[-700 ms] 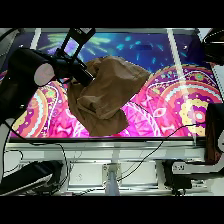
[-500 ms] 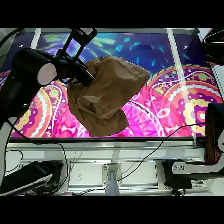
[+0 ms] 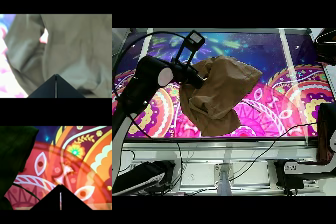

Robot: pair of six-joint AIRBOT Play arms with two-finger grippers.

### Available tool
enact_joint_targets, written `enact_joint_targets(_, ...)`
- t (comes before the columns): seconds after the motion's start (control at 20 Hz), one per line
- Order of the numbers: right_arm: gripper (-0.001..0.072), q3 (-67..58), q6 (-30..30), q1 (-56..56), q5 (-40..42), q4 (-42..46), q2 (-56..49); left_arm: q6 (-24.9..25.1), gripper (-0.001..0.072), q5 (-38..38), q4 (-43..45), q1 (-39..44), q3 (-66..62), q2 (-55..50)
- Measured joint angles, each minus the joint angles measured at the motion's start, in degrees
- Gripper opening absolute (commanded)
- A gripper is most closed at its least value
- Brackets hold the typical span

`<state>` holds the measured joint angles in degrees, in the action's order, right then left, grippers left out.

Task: Fold the clothes and pants, and hang the long-sleeved shirts on hangers.

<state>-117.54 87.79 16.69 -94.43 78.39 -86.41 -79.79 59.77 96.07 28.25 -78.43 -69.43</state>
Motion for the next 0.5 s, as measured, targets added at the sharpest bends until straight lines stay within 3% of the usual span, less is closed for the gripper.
enact_joint_targets(0.3,0.0036,0.0,0.0,0.0,0.5,0.0,0.0,-1.3,0.0013,-6.4,-10.4,-6.8,17.0,7.2)
enact_joint_targets(0.5,0.0035,0.0,0.0,0.0,5.6,-0.1,0.0,-3.2,0.0013,-8.9,-13.2,-9.5,26.9,13.6)
